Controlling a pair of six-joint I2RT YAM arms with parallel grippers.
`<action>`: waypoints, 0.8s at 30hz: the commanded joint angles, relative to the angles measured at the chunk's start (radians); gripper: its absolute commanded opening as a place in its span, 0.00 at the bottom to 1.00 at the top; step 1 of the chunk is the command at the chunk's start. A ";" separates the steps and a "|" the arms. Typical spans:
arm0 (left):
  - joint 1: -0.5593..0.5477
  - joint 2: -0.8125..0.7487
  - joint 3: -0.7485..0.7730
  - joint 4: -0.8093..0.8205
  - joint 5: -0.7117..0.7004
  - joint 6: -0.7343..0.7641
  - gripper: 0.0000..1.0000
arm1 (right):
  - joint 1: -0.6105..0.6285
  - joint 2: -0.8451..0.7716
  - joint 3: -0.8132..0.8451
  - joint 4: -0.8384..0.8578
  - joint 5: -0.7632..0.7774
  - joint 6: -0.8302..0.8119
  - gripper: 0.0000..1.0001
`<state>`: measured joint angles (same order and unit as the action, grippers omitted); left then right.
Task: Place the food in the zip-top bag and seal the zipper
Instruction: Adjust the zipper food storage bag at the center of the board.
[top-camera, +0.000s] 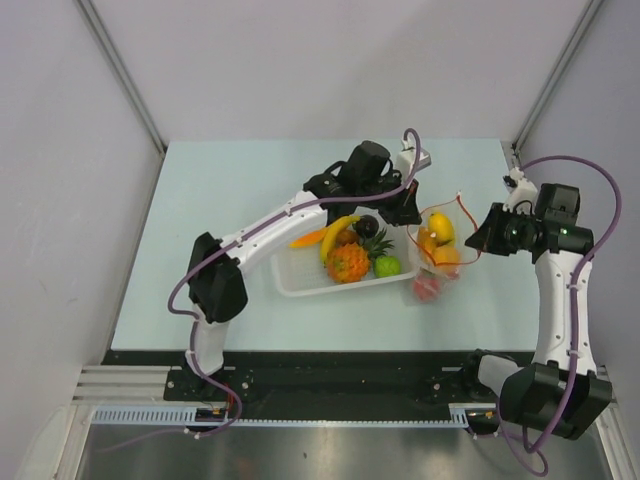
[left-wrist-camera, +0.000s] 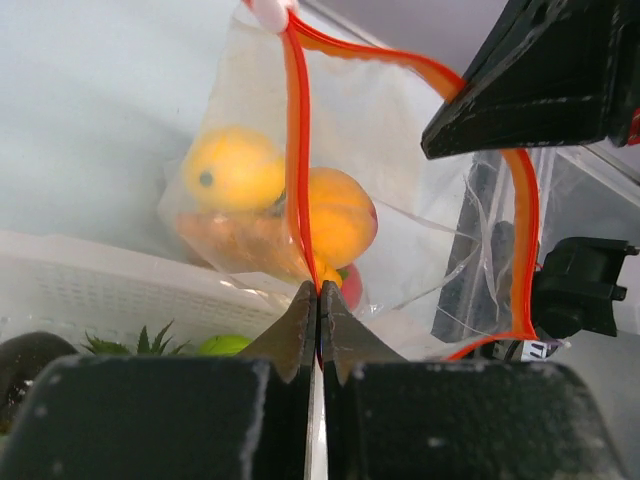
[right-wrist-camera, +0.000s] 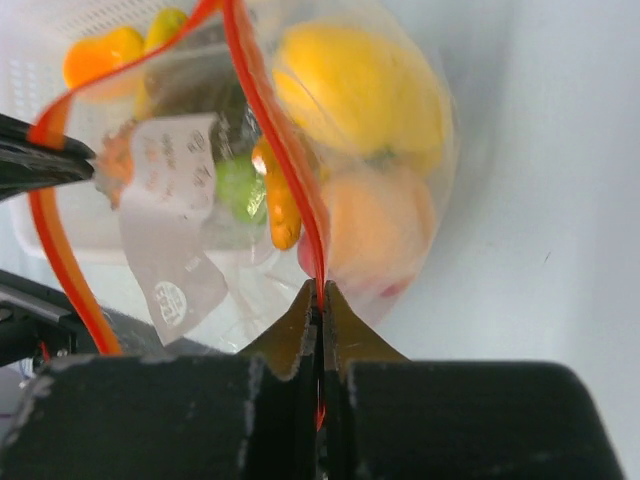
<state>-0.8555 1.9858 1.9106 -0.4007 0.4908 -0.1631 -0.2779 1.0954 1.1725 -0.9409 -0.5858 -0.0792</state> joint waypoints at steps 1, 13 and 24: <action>0.027 0.038 0.082 -0.110 0.044 0.020 0.02 | 0.009 0.020 -0.018 0.028 0.008 -0.001 0.00; 0.023 -0.064 0.004 0.036 0.032 0.027 0.10 | -0.023 -0.040 0.073 0.028 -0.074 0.027 0.00; 0.030 -0.028 0.056 -0.050 0.040 0.059 0.20 | 0.026 -0.003 0.022 0.014 0.001 0.001 0.00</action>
<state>-0.8318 2.0201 1.9465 -0.4892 0.5159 -0.1375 -0.2470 1.1286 1.1278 -0.9482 -0.5896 -0.0639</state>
